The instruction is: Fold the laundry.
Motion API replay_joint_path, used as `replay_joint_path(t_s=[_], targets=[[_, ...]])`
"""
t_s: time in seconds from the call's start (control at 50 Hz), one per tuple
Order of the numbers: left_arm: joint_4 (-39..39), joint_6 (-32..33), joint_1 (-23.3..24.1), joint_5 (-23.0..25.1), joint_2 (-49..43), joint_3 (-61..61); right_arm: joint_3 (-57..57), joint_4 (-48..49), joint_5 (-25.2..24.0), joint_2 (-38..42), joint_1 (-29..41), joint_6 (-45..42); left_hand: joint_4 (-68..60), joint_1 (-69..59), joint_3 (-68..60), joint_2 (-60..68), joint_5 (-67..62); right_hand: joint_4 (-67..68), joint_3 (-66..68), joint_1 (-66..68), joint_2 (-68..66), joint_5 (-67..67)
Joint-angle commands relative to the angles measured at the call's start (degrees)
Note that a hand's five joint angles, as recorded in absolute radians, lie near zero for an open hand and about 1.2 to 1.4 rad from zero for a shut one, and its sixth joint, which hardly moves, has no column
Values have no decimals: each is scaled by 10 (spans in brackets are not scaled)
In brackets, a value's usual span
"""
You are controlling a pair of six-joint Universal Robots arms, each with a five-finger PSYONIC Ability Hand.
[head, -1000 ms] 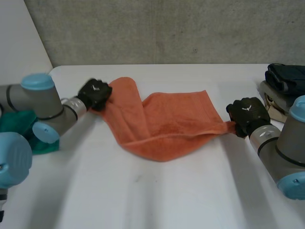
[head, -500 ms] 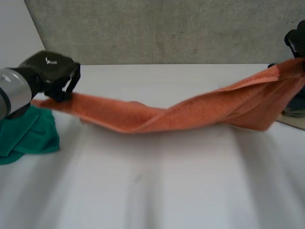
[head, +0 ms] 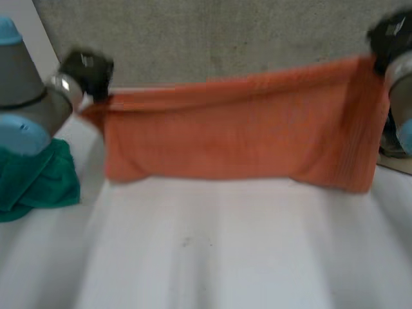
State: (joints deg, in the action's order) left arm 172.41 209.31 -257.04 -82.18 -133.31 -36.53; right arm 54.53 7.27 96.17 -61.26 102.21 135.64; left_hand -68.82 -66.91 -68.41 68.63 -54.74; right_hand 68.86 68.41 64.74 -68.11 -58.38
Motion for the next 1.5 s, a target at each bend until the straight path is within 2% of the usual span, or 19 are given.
replay_joint_path(t_s=[0.02,0.12,0.32,0.44,0.46,0.5,0.52,0.54,0.64,0.76,0.84,1.08,1.2,1.22,1.28,1.3,1.34,1.42,1.5], targets=[[190,-58,2,-17,9,88,-27,240,2,-22,4,31,-112,-131,-116,114,-153,111,116,153,-119,-116],[203,-67,-1,-37,51,63,-33,234,-3,-18,16,34,-112,-131,-116,114,-153,111,116,153,-119,-116],[191,-65,-1,-37,123,-192,43,162,-26,-12,18,37,-112,-131,-116,114,-153,111,116,153,-119,-116],[203,-65,5,-21,132,-335,136,113,-43,-11,19,36,-112,-131,-116,114,-153,111,116,153,-119,-116],[210,-67,4,-12,127,-360,145,109,-47,-12,22,36,144,125,140,-143,104,111,116,153,-119,-116],[217,-68,5,-1,123,-377,162,105,-56,-17,36,37,432,413,428,-430,391,111,116,153,-119,-116],[220,-70,6,4,119,-383,164,104,-60,-19,44,37,531,512,527,-529,490,111,116,153,-119,-116],[220,-72,7,11,102,-386,165,101,-63,-25,54,37,582,563,578,-580,541,111,116,153,-119,-116],[222,-113,22,18,48,-379,152,60,-73,-104,119,35,586,567,582,-584,545,111,116,153,-119,-116],[239,-254,31,19,45,-358,122,-7,-85,-168,160,36,586,567,582,-584,545,111,116,153,-119,-116],[260,-312,40,20,39,-345,107,-31,-90,-204,196,38,584,565,580,-582,544,111,116,153,-119,-116],[286,-334,104,18,-62,-264,87,-68,-81,-321,317,38,586,567,582,-584,545,111,116,153,-119,-116],[287,-340,122,17,-102,-211,80,-95,-70,-365,338,49,576,557,572,-574,535,111,116,153,-119,-116],[286,-342,125,17,-107,-206,80,-97,-69,-367,338,53,556,537,552,-554,515,111,116,153,-119,-116],[281,-361,133,19,-120,-194,80,-101,-64,-377,339,68,320,300,315,-318,279,111,116,153,-119,-116],[276,-381,136,25,-122,-196,80,-101,-62,-379,338,70,104,85,100,-102,63,111,116,153,-119,-116],[273,-405,140,44,-122,-204,80,-100,-52,-386,327,72,-111,-130,-115,113,-152,111,116,153,-119,-116],[249,-443,153,104,-112,-240,75,-99,-41,-387,295,69,-112,-131,-116,114,-153,111,116,153,-119,-116],[239,-443,132,105,-47,-280,76,-100,-35,-377,248,67,-112,-131,-116,114,-153,111,116,153,-119,-116]])
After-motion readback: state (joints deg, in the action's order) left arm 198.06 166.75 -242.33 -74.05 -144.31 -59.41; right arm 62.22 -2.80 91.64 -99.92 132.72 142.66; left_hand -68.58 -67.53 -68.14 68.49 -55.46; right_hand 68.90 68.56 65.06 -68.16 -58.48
